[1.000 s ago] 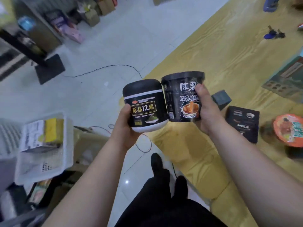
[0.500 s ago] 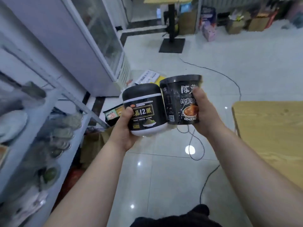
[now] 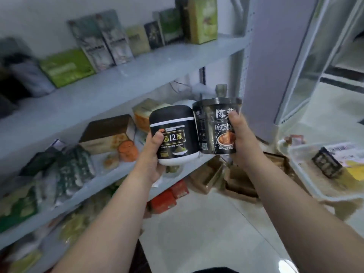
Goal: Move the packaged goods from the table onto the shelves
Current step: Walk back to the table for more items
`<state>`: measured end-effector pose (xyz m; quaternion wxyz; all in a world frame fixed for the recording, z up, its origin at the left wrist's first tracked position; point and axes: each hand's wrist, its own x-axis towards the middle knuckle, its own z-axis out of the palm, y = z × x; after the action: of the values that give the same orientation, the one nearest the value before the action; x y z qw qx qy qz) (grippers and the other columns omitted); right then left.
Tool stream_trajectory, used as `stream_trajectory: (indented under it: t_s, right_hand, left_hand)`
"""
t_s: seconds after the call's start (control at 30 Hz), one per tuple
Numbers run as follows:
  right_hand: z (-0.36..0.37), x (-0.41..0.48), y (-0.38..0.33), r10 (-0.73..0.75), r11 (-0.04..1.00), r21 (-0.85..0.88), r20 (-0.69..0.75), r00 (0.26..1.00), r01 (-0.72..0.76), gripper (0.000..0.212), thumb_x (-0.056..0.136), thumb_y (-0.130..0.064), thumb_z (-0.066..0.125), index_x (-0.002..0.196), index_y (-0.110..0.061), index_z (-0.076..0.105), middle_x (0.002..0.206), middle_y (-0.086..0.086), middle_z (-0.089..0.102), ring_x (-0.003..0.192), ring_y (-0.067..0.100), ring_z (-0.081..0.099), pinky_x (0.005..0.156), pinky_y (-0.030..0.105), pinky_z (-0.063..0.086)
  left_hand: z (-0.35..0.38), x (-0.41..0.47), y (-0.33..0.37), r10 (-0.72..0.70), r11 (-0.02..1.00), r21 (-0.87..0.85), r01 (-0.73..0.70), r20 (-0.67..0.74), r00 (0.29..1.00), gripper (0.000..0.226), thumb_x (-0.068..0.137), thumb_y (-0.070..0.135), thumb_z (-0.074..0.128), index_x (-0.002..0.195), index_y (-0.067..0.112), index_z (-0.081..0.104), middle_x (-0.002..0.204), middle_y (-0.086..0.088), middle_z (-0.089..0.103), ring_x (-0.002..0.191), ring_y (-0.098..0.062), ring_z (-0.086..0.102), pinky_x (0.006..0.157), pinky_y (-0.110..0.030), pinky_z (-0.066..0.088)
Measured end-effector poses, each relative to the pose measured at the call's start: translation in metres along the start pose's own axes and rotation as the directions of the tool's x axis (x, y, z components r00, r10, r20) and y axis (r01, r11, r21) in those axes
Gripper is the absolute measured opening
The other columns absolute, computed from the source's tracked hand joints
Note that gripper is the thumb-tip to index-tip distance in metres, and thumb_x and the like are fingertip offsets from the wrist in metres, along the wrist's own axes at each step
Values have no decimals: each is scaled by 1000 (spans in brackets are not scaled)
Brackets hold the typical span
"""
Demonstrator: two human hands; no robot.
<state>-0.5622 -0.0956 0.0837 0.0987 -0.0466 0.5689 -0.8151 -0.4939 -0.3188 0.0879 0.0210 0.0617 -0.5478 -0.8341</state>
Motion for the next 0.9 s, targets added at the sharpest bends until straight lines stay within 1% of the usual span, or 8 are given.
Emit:
stream_trajectory:
  t_s: [0.1, 0.2, 0.33, 0.43, 0.57, 0.63, 0.8, 0.9]
  right_hand:
    - [59, 31, 8, 30, 1000, -2, 110, 994, -30, 95, 65, -73, 77, 139, -21, 48, 134, 12, 62, 120, 35, 63, 103, 61, 47]
    - [103, 59, 13, 62, 998, -9, 213, 975, -62, 102, 67, -74, 76, 149, -27, 38, 145, 10, 55, 127, 37, 57, 101, 66, 46]
    - [140, 89, 14, 56, 998, -23, 306, 950, -51, 106, 69, -75, 75, 154, -27, 31, 154, 12, 45, 131, 37, 54, 104, 67, 43]
    - [156, 108, 9, 25, 1000, -20, 371, 928, -19, 93, 76, -62, 75, 149, -18, 38, 139, 16, 59, 118, 36, 64, 98, 59, 51]
    - [162, 147, -6, -7, 1000, -13, 452, 892, 15, 91, 73, -63, 79, 144, -20, 43, 128, 15, 66, 114, 37, 66, 100, 63, 49]
    - [160, 172, -18, -31, 999, -7, 468, 883, 39, 92, 70, -66, 79, 144, -22, 44, 130, 15, 65, 117, 38, 64, 104, 66, 45]
    - [142, 231, -61, -120, 983, -71, 441, 890, 167, 110, 61, -68, 84, 150, -28, 33, 139, 5, 59, 122, 27, 62, 104, 57, 48]
    - [134, 265, -84, -211, 934, -174, 434, 876, 312, 109, 62, -64, 82, 152, -38, 25, 137, -9, 56, 121, 14, 61, 105, 46, 50]
  left_hand:
    - [-47, -5, 32, 84, 996, -11, -86, -103, 991, 120, 49, 62, 94, 147, 12, 45, 135, -17, 63, 120, -33, 64, 86, -46, 58]
    - [-81, -9, 55, 176, 984, 9, -177, -177, 968, 126, 50, 66, 91, 150, 10, 41, 141, -19, 58, 125, -33, 61, 90, -42, 57]
    - [-110, -5, 65, 240, 971, 60, -232, -191, 952, 118, 59, 65, 88, 152, 13, 38, 147, -21, 51, 136, -42, 49, 109, -69, 37]
    - [-117, 2, 73, 279, 959, 106, -261, -225, 934, 115, 62, 61, 88, 153, 14, 36, 149, -23, 49, 135, -45, 48, 109, -72, 34]
    - [-94, 23, 91, 334, 941, 172, -292, -334, 881, 111, 47, 60, 95, 142, 24, 49, 135, -13, 63, 126, -41, 58, 93, -60, 53]
    - [-77, 40, 100, 451, 885, 298, -357, -363, 815, 102, 47, 61, 94, 135, 29, 54, 128, -8, 68, 122, -34, 63, 91, -53, 55]
    - [-37, 107, 124, 632, 744, 498, -446, -306, 712, 99, 66, 47, 86, 149, 26, 35, 138, -3, 60, 125, -19, 61, 97, -42, 54]
    - [-18, 154, 130, 657, 728, 511, -457, -329, 678, 91, 73, 35, 81, 148, 30, 29, 136, 4, 56, 117, -3, 62, 85, -21, 55]
